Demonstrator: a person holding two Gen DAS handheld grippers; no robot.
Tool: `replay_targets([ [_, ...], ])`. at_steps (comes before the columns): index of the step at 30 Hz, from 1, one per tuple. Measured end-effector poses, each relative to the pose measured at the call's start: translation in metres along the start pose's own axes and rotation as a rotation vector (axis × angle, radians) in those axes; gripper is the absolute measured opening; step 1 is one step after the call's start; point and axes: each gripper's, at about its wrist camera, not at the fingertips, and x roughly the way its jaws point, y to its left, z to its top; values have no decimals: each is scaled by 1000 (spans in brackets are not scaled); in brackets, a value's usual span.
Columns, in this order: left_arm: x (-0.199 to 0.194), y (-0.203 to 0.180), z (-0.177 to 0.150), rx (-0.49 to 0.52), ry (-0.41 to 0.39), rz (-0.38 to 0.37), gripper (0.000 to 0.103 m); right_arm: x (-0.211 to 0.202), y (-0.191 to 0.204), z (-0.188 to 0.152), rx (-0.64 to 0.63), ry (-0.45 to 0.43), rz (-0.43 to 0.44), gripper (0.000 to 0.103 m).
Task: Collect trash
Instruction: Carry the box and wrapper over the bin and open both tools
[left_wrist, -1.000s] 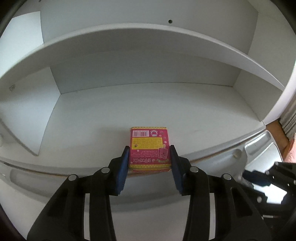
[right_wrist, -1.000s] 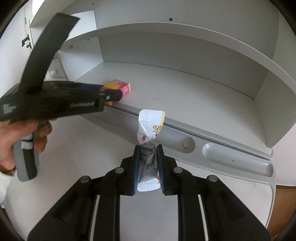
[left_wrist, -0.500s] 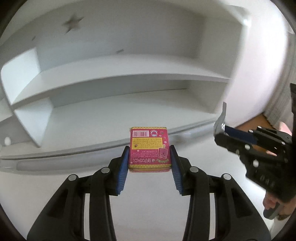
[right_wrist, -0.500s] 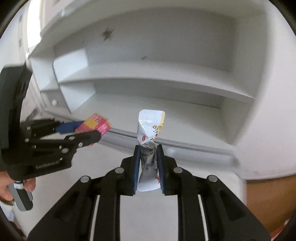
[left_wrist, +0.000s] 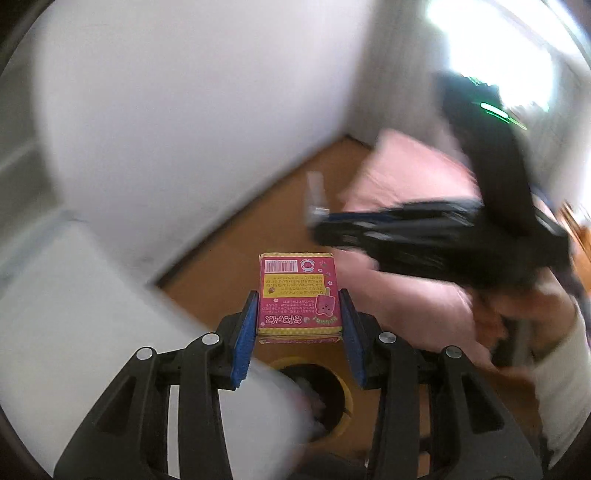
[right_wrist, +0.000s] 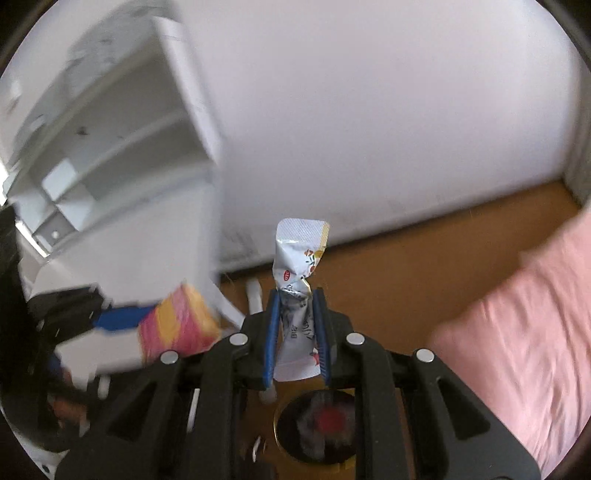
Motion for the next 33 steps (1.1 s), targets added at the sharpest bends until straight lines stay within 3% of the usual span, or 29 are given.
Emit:
replay_targets([
  [3, 36, -44, -25, 82, 84, -24, 41, 27, -58, -51, 134, 142, 57, 18],
  [5, 64, -55, -47, 80, 160, -34, 41, 50, -82, -81, 193, 221, 77, 18],
  [9, 133, -65, -93, 75, 290, 21, 41, 108, -120, -141, 277, 366, 101, 18],
  [15, 234, -25, -149, -29, 469, 113, 41, 190, -136, -203, 317, 533, 92, 18],
  [20, 279, 16, -168, -150, 578, 145, 41, 224, -137, -229, 373, 579, 108, 18],
  [24, 280, 25, -166, -192, 580, 132, 41, 229, -136, -228, 388, 575, 137, 18],
  [26, 280, 12, -160, -187, 569, 131, 45, 228, -139, -225, 393, 558, 149, 19],
  [27, 279, 11, -159, -197, 569, 121, 54, 225, -141, -223, 409, 545, 163, 31],
  [28, 271, 3, -165, -211, 570, 108, 88, 223, -145, -221, 432, 541, 170, 74],
  [29, 269, 2, -164, -241, 556, 90, 97, 222, -148, -220, 448, 535, 175, 94],
  [31, 262, -7, -164, -263, 557, 47, 97, 212, -154, -217, 464, 524, 191, 95],
  [33, 261, -17, -163, -261, 573, 13, 97, 199, -160, -213, 459, 528, 148, 95],
])
